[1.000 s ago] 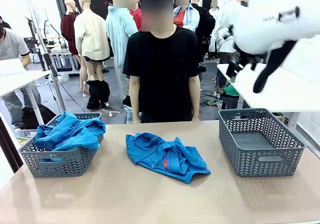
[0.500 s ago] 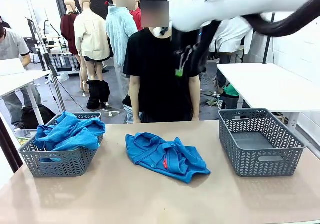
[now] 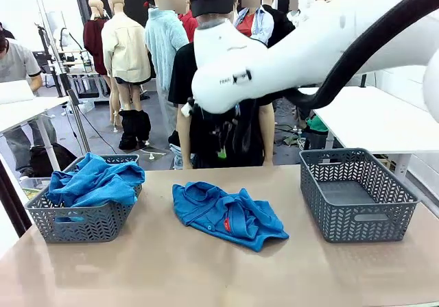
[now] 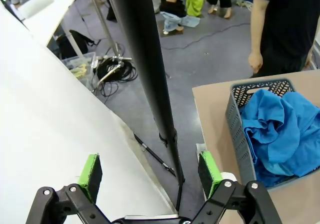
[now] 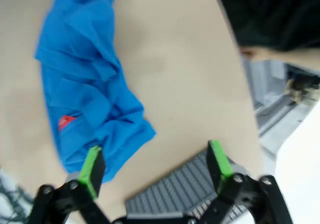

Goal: Sort the tops and bottoms.
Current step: Lift clothes from the center of the table with your right hand.

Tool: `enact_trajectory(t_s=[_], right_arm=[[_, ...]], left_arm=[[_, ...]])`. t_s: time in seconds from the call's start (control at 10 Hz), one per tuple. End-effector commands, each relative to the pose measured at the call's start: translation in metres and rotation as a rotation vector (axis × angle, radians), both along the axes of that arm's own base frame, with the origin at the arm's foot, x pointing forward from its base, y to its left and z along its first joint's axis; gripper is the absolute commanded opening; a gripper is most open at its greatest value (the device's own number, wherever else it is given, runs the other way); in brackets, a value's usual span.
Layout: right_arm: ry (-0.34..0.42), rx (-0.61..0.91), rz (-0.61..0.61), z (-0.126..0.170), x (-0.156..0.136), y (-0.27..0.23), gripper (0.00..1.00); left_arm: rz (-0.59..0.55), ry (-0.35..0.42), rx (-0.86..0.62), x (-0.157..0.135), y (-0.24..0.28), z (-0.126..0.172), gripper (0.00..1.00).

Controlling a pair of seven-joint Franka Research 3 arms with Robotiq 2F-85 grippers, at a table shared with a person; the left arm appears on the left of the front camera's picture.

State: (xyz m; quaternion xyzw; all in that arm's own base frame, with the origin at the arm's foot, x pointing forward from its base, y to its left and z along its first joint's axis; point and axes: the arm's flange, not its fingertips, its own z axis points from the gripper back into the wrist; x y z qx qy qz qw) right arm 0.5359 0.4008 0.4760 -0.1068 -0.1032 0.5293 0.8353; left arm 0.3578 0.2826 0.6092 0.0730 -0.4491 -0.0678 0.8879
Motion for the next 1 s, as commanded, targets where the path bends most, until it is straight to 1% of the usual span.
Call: enact_trajectory(t_s=[0.0, 0.1, 0.2, 0.5, 0.6, 0.7, 0.8, 0.9], right_arm=[[-0.022, 0.022, -0.054, -0.018, -0.001, -0.011, 1.0], [-0.073, 0.037, -0.162, -0.019, 0.0, -0.022, 1.0], [0.014, -0.001, -0.013, -0.016, 0.002, -0.001, 1.0], [0.014, -0.001, -0.013, -0.016, 0.002, -0.001, 1.0], [0.005, 0.013, -0.038, -0.02, 0.002, -0.002, 1.0], [0.053, 0.023, -0.01, -0.03, 0.011, 0.005, 1.0], [0.122, 0.049, 0.038, -0.046, 0.02, 0.012, 1.0], [0.175, 0.075, 0.093, -0.064, 0.03, 0.016, 1.0]], left_arm=[[0.012, -0.001, 0.0, 0.002, 0.001, 0.003, 1.0], [0.012, -0.001, 0.0, 0.002, 0.001, 0.003, 1.0], [0.012, -0.001, 0.0, 0.002, 0.001, 0.003, 1.0], [0.012, -0.001, 0.0, 0.002, 0.001, 0.003, 1.0], [0.012, -0.001, 0.0, 0.002, 0.001, 0.003, 1.0], [0.012, -0.001, 0.0, 0.002, 0.001, 0.003, 1.0], [0.012, -0.001, 0.0, 0.002, 0.001, 0.003, 1.0], [0.012, -0.001, 0.0, 0.002, 0.001, 0.003, 1.0]])
